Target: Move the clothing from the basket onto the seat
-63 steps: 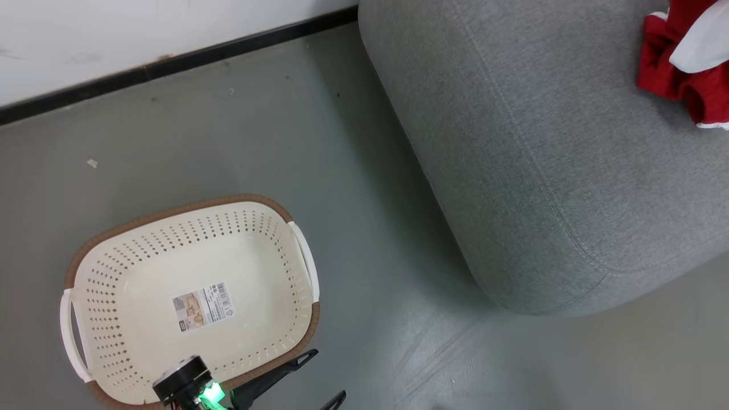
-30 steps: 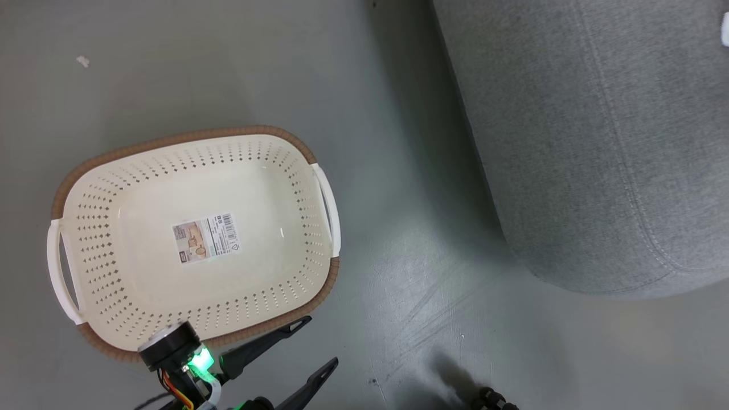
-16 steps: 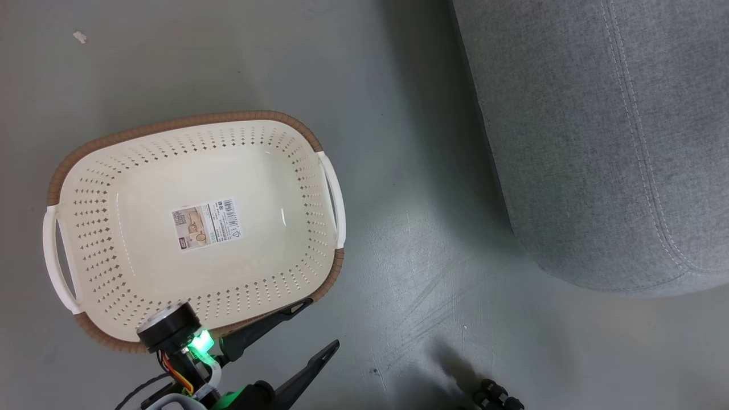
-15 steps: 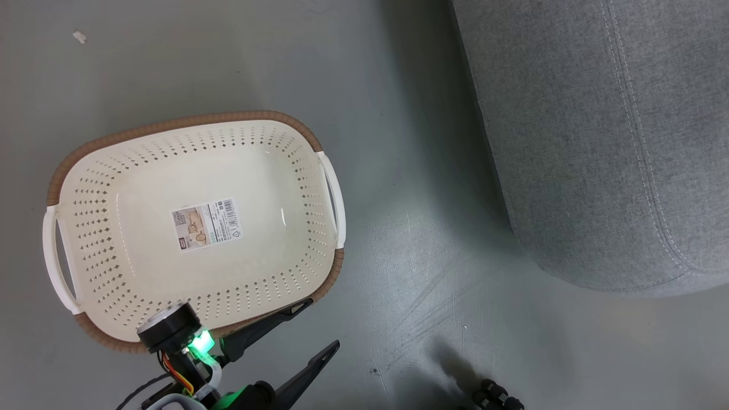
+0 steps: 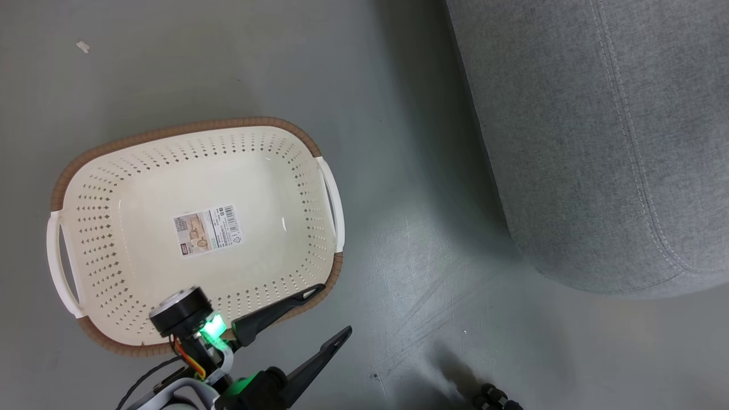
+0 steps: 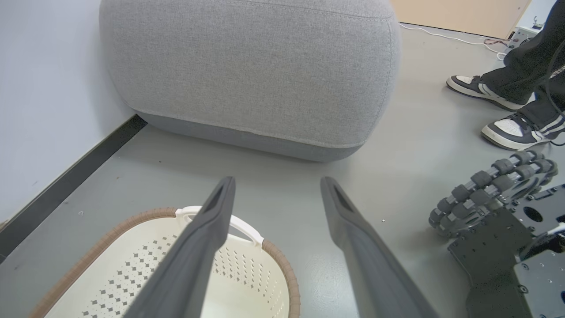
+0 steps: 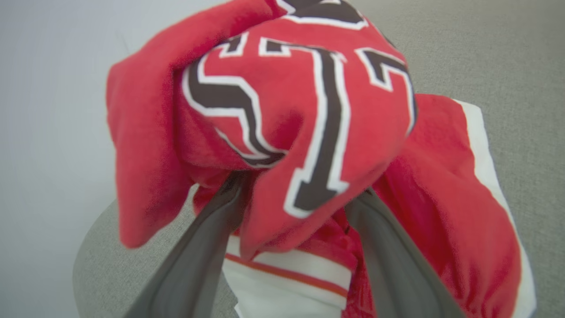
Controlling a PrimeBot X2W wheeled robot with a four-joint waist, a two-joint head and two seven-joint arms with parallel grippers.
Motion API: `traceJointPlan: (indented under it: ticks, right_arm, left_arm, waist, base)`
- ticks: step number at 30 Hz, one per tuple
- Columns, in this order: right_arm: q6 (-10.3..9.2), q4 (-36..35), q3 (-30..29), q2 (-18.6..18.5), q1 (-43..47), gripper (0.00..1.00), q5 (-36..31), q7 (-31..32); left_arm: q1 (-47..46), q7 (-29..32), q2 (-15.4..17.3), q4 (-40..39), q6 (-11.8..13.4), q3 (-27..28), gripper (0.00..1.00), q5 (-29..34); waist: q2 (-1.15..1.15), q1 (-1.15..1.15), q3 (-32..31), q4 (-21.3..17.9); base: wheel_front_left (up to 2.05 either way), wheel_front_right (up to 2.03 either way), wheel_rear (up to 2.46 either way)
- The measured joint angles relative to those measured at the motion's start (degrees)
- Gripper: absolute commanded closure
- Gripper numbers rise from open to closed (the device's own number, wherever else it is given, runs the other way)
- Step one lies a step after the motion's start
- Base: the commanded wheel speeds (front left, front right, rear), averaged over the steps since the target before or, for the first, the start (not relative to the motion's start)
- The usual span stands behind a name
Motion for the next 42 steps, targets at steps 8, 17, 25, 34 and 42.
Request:
traceJointPlan:
  ticks: [8,17,25,34,42]
  right_arm:
    - [0.00,-1.6,-3.3,0.0,0.3,0.00,-4.0,0.0]
    - [0.00,-2.9,-7.6,0.8,2.8,0.00,-6.3,0.0]
    - [0.00,-3.7,-8.3,1.9,3.6,0.00,-9.1,0.0]
    - [0.00,-8.3,-5.8,2.5,3.7,0.00,-11.5,-0.2]
    - [0.00,-12.0,-3.0,4.1,3.4,0.00,-9.0,-0.2]
  left_arm:
    - [-2.0,0.0,-2.0,0.6,0.0,-1.4,0.00,0.0]
    - [-3.8,0.0,-3.5,2.0,0.0,-3.3,0.00,-0.3]
    - [-4.0,0.0,-5.9,3.2,0.0,-4.1,0.00,-1.2]
    - [-4.0,0.0,-7.8,4.9,0.6,-4.5,0.00,-2.5]
    - [-3.9,0.0,-9.6,5.9,1.1,-4.4,0.00,-3.7]
  waist:
    - [0.00,0.00,-1.5,-0.1]
    - [0.00,0.00,-4.0,0.0]
    - [0.00,0.00,-7.1,0.2]
    - [0.00,0.00,-11.4,0.6]
    - [0.00,0.00,-15.7,1.1]
  base:
    - [0.00,0.00,0.00]
    - [0.00,0.00,0.00]
    - [0.00,0.00,0.00]
    - [0.00,0.00,0.00]
    - [0.00,0.00,0.00]
